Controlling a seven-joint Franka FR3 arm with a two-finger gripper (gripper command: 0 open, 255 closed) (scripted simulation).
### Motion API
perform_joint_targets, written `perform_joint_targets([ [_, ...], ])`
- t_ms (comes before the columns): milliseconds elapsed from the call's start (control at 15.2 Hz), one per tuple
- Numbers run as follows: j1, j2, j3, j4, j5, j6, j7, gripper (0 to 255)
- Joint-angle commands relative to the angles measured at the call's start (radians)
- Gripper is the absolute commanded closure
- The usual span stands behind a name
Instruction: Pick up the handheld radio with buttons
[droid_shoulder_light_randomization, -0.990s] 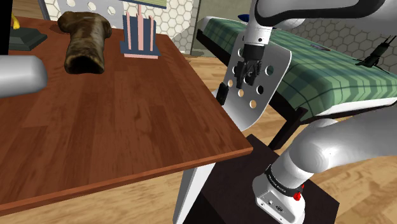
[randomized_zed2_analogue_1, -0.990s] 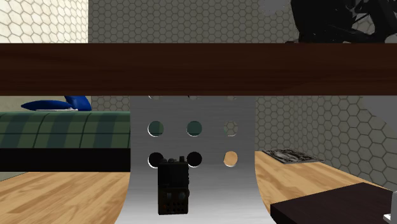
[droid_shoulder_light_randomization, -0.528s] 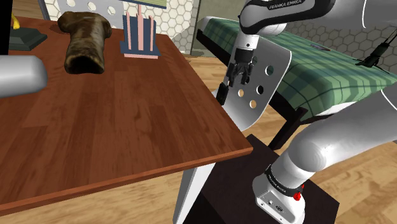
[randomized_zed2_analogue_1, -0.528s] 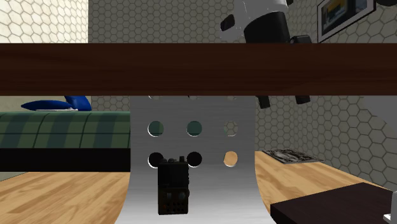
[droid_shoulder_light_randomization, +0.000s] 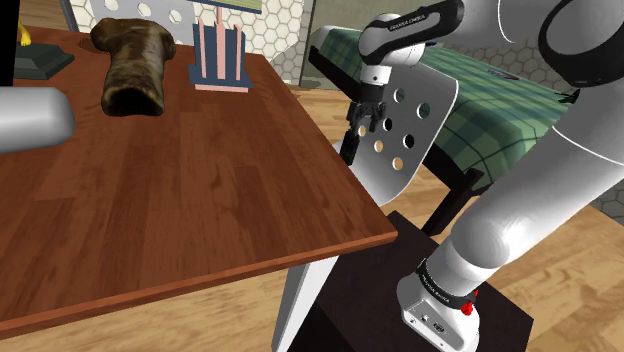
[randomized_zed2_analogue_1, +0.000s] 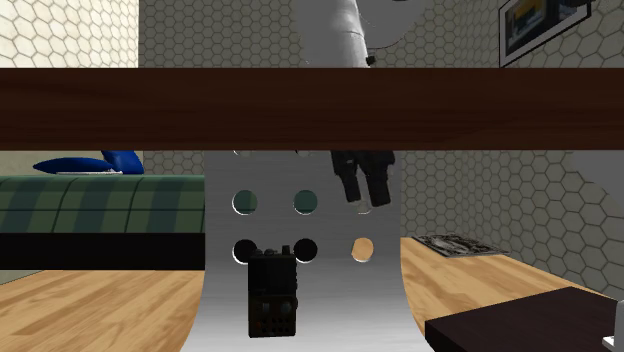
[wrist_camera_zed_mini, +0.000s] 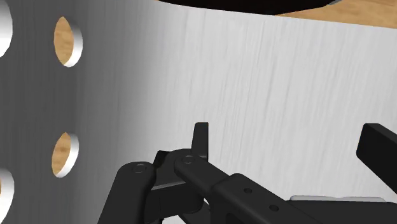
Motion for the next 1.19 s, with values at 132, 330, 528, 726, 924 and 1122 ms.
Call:
perform_joint_targets([
  [132,-0.026,0.144,-0.025,0.108,0.021,0.039,-0.021,0],
  [330,-0.049,0.253,-0.039,0.204,0.042,0.052,-0.036,0],
  [528,-0.075,0.363,-0.050,0.312,0.065,0.055,-0.049,0],
  [726,-0.106,0.476,-0.057,0.434,0.089,0.047,-0.059,0],
  [924,-0.114,0.511,-0.056,0.449,0.097,0.066,-0.062,0],
  [1122,-0.115,0.529,-0.053,0.436,0.101,0.098,-0.064,0],
])
